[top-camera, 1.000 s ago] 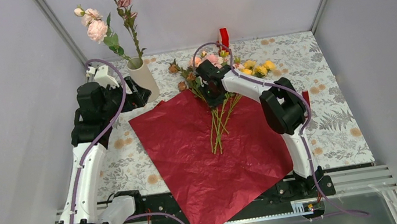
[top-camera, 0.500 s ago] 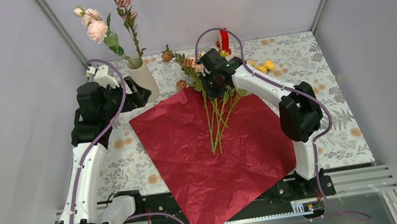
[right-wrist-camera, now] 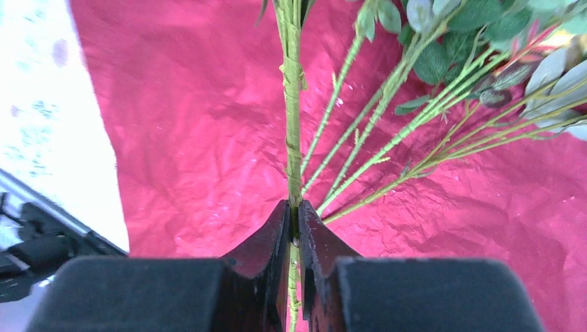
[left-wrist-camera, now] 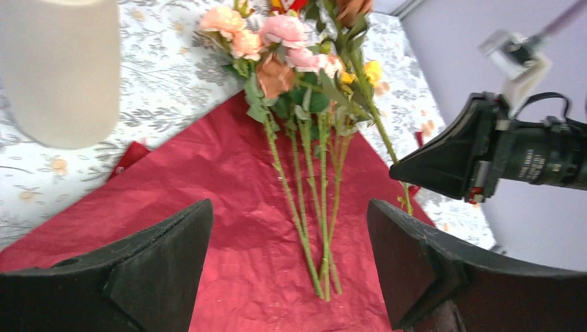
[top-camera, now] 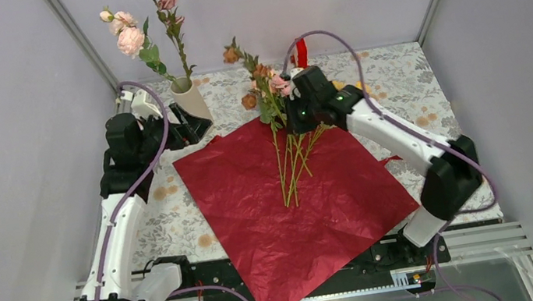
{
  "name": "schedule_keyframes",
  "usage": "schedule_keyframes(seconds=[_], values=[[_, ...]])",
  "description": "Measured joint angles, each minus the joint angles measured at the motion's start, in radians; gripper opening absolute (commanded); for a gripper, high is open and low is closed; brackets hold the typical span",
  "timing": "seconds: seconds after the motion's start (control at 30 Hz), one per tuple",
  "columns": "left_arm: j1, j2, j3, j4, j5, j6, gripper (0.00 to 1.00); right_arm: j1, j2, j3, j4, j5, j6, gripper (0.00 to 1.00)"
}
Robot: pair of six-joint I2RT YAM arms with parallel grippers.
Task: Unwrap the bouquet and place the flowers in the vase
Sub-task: Pick up the fake flower from the wrapping paper.
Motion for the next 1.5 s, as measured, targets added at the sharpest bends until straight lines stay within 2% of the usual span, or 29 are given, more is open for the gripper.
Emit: schedule_keyframes(seconds=[0.2,0.33,0.4,0.6,0.8,0.97,1.2,1.5], values=[[-0.093,-0.074,-0.043,0.099,0.018,-0.138,0.86,0.007,-0.247,-0.077,0.076,0.006,0.049,0.00],[-0.196,-0.145,-0.065,0.230,0.014,-0.258,0.86,0.033,-0.404,-0.159,0.139,0.010,0.097,0.00],[-0.285,-0.167,-0.072,0.302,0.003,-0.317,0.86,0.061,-0.465,-0.188,0.161,0.018,0.118,0.00],[-0.482,-0.156,-0.072,0.428,-0.083,-0.397,0.87,0.176,-0.563,-0.203,0.218,0.081,0.158,0.00],[-0.611,-0.035,-0.021,0.424,-0.183,-0.397,0.86,0.271,-0.570,-0.203,0.246,0.144,0.165,0.00],[-0.658,0.023,0.020,0.404,-0.240,-0.375,0.81,0.328,-0.546,-0.191,0.244,0.183,0.163,0.00],[-0.666,0.044,0.103,0.360,-0.328,-0.319,0.59,0.367,-0.531,-0.172,0.229,0.217,0.145,0.00],[-0.666,0.079,0.180,0.302,-0.391,-0.266,0.49,0.389,-0.514,-0.143,0.196,0.264,0.113,0.00]])
